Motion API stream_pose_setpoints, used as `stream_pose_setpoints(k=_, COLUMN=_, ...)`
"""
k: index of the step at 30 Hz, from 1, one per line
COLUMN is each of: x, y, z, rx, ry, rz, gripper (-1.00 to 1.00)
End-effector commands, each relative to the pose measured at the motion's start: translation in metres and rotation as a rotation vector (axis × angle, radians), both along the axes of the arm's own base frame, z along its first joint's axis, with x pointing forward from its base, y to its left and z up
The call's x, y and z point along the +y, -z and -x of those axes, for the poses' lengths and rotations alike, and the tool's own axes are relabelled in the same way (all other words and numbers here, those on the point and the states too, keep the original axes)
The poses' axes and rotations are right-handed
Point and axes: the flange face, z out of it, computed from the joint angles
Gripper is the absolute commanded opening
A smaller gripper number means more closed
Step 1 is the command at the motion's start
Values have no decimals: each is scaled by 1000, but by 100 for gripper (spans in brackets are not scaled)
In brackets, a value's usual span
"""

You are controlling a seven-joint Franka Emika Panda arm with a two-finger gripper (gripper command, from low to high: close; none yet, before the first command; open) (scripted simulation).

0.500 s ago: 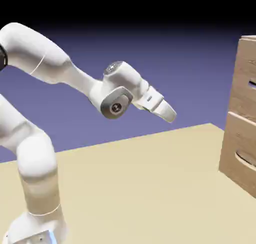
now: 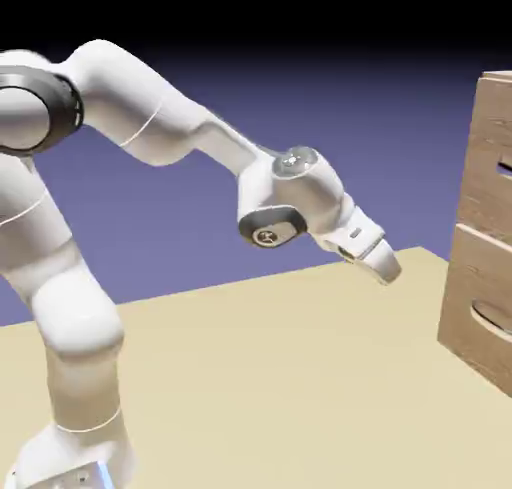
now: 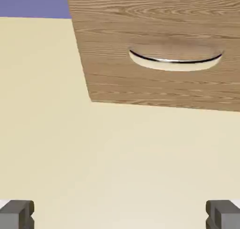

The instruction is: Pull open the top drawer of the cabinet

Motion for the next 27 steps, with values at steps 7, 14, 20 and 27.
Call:
stream_pose_setpoints(k=7, x=-30, y=32, z=-20, rx=23, ry=-51, rz=-6, gripper=0)
stream_pose_setpoints(k=14, x=-56, y=59, z=-36, rx=7, ry=-102, rz=18, gripper=0)
stream_pose_setpoints(k=20, x=-77, y=76, z=-50, rx=-36, ry=-147, rz=72, gripper=0)
stream_pose_setpoints(k=27, x=-96, y=84, z=-66, rx=-119, ry=-205, rz=181, gripper=0)
